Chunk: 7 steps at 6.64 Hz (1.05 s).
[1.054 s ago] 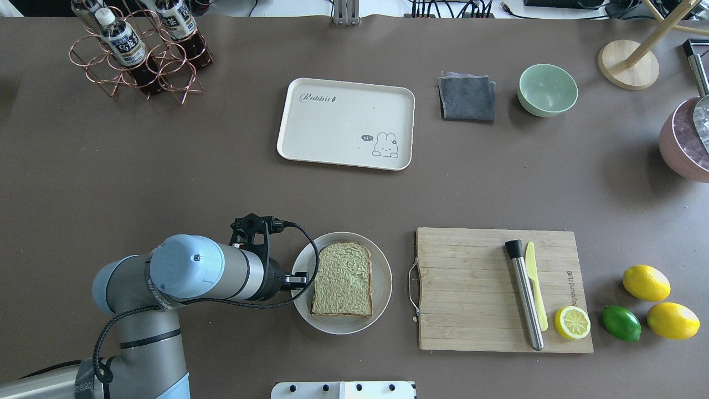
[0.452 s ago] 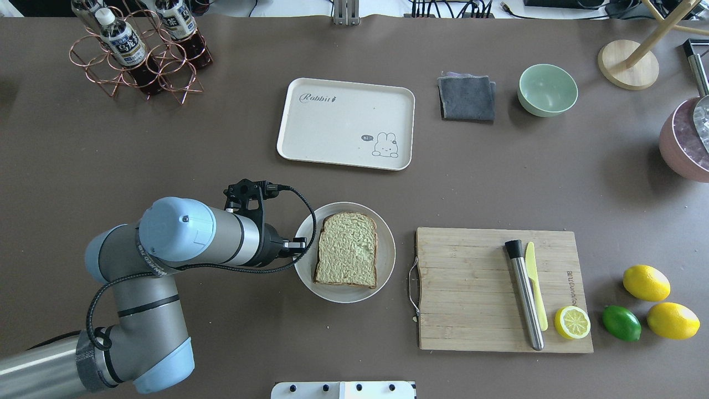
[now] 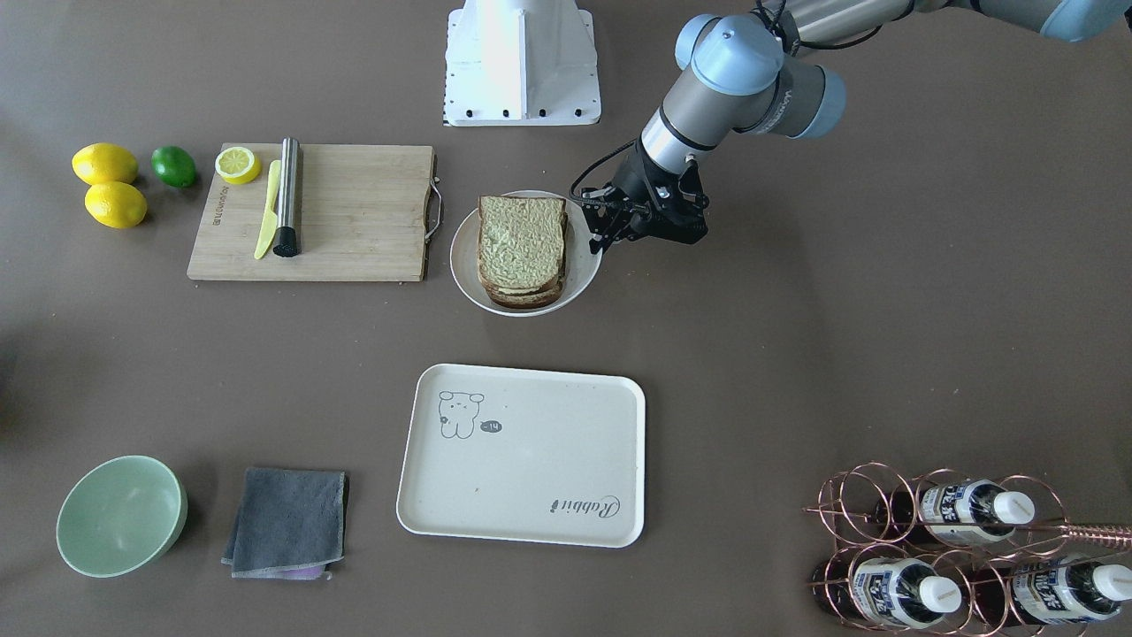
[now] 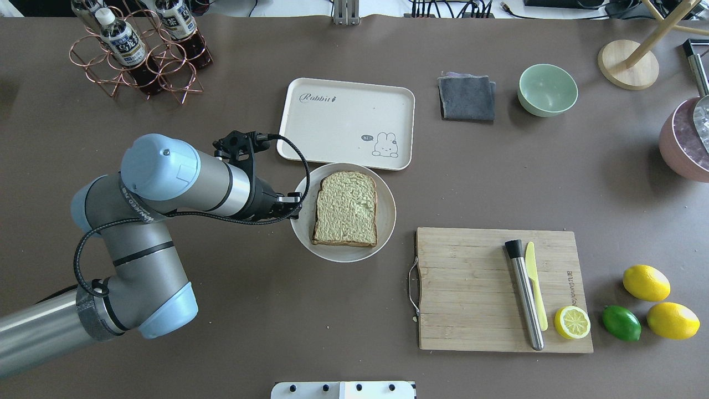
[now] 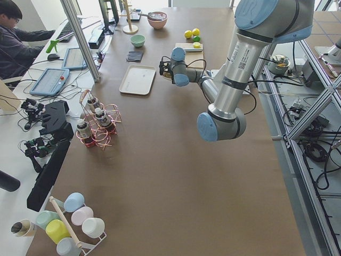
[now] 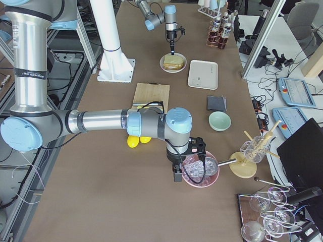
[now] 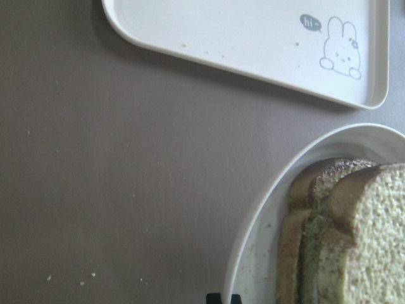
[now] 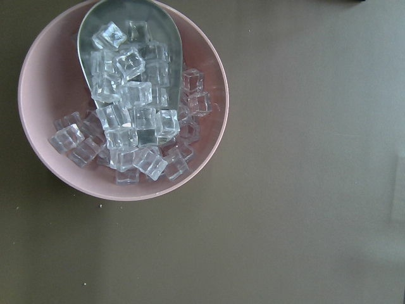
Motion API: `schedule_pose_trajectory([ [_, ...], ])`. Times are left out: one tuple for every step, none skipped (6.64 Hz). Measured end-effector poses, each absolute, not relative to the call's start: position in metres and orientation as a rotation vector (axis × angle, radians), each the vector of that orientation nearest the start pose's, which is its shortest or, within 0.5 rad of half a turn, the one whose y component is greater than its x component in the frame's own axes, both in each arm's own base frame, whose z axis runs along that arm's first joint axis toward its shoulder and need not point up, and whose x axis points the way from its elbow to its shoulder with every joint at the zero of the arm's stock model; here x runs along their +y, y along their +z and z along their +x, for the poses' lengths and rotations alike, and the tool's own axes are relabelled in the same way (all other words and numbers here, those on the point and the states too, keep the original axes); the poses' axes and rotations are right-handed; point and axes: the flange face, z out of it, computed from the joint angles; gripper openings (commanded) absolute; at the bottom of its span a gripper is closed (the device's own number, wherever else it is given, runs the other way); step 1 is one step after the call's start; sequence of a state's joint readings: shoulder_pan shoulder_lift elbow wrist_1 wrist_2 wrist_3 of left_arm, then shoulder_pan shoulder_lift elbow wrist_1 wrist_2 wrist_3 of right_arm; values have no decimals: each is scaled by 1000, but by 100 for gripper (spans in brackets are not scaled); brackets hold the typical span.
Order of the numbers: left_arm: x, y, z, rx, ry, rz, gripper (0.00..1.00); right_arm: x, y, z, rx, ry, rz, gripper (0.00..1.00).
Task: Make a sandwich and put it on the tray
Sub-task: 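Slide the plate with the left gripper onto the cream Rabbit tray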
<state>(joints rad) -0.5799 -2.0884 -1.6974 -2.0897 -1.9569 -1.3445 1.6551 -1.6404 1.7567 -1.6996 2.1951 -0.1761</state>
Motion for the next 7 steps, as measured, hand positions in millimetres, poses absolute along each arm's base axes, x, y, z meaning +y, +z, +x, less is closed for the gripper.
schedule_pose_trajectory([
  [-471, 238, 491, 1171, -84, 145, 0, -450, 624, 113, -621, -83, 67, 100],
  [-512, 236, 492, 1149, -83, 149, 0, -449, 625, 113, -621, -83, 65, 100],
  [-552, 236, 492, 1123, -82, 152, 0, -449, 626, 113, -621, -82, 64, 100],
  [-587, 235, 492, 1099, -77, 150, 0, -447, 627, 113, -621, -80, 61, 100],
  [-617, 231, 496, 1076, -75, 151, 0, -445, 629, 113, -621, -78, 57, 100],
  [-642, 226, 503, 1060, -75, 153, 0, -443, 631, 114, -621, -75, 54, 100],
  [-656, 226, 509, 1054, -76, 160, 0, -442, 632, 115, -621, -73, 52, 100],
])
